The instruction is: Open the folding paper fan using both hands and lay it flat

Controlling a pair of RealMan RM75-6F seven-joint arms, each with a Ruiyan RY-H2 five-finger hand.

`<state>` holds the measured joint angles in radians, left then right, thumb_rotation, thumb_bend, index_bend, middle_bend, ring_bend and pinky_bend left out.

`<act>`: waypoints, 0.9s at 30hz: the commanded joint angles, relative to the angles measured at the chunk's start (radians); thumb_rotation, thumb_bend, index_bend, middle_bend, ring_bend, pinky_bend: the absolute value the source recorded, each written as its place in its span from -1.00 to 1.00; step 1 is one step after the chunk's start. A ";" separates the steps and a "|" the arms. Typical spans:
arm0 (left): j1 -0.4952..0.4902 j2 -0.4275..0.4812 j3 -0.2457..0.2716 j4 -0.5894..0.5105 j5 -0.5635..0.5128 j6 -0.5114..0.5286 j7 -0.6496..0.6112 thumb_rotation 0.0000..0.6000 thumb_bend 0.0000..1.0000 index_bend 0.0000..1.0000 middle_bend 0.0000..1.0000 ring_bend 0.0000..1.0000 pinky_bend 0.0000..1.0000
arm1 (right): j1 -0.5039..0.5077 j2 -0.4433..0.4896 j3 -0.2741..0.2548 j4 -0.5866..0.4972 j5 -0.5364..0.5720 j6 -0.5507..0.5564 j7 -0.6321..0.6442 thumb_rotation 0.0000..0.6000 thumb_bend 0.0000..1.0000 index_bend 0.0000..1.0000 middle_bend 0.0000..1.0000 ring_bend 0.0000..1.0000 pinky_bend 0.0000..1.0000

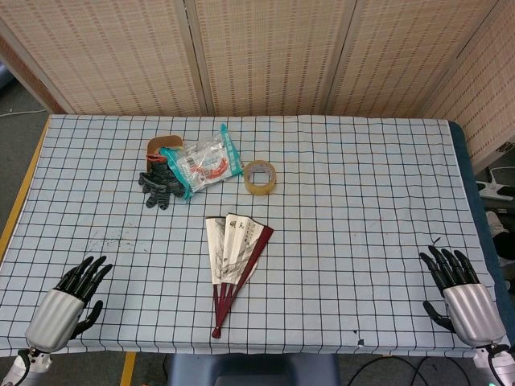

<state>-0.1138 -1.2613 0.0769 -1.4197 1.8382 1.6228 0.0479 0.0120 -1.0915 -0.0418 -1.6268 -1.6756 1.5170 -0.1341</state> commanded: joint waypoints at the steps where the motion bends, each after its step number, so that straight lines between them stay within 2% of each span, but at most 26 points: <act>1: -0.005 0.001 0.001 -0.001 -0.013 -0.017 -0.002 1.00 0.04 -1.00 -1.00 -1.00 -0.60 | 0.007 0.001 0.001 -0.005 0.008 -0.014 -0.006 1.00 -0.59 -1.00 -1.00 -1.00 -1.00; 4: -0.011 0.001 0.000 -0.007 -0.011 -0.018 -0.015 1.00 0.04 -1.00 -1.00 -1.00 -0.61 | 0.013 -0.017 0.001 0.009 -0.016 -0.005 -0.008 1.00 -0.59 -0.97 -1.00 -1.00 -1.00; 6: -0.013 0.000 0.000 -0.005 -0.010 -0.017 -0.023 1.00 0.05 -1.00 -1.00 -1.00 -0.67 | 0.021 -0.053 0.006 0.037 -0.052 0.015 -0.002 1.00 -0.59 -0.87 -1.00 -1.00 -1.00; 11: -0.027 0.002 0.000 0.002 -0.020 -0.041 -0.052 1.00 0.07 -1.00 -1.00 -1.00 -0.71 | 0.121 -0.131 0.034 0.078 -0.180 -0.014 -0.018 1.00 -0.59 -0.73 -1.00 -1.00 -1.00; 15: -0.032 0.009 0.003 -0.001 -0.029 -0.055 -0.059 1.00 0.07 -1.00 -1.00 -1.00 -0.71 | 0.223 -0.194 0.077 0.053 -0.204 -0.128 -0.103 1.00 -0.59 -0.55 -1.00 -1.00 -1.00; 17: -0.030 0.013 0.005 -0.005 -0.031 -0.053 -0.065 1.00 0.07 -1.00 -1.00 -1.00 -0.71 | 0.301 -0.245 0.105 0.045 -0.191 -0.242 -0.148 1.00 -0.59 -0.46 -1.00 -1.00 -1.00; 20: -0.030 0.015 0.005 -0.003 -0.037 -0.055 -0.066 1.00 0.07 -1.00 -1.00 -1.00 -0.71 | 0.374 -0.303 0.133 0.049 -0.159 -0.348 -0.188 1.00 -0.59 -0.43 -1.00 -1.00 -1.00; 24: -0.033 0.008 0.001 0.005 -0.048 -0.065 -0.061 1.00 0.07 -1.00 -1.00 -1.00 -0.71 | 0.460 -0.414 0.166 0.110 -0.120 -0.446 -0.237 1.00 -0.59 -0.37 -1.00 -1.00 -1.00; 27: -0.034 0.004 -0.003 0.010 -0.063 -0.075 -0.058 1.00 0.07 -1.00 -1.00 -1.00 -0.71 | 0.505 -0.489 0.173 0.169 -0.095 -0.490 -0.249 1.00 -0.59 -0.36 -1.00 -1.00 -1.00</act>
<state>-0.1476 -1.2560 0.0755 -1.4119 1.7790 1.5512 -0.0108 0.4753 -1.5136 0.1088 -1.5122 -1.8020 1.0801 -0.3522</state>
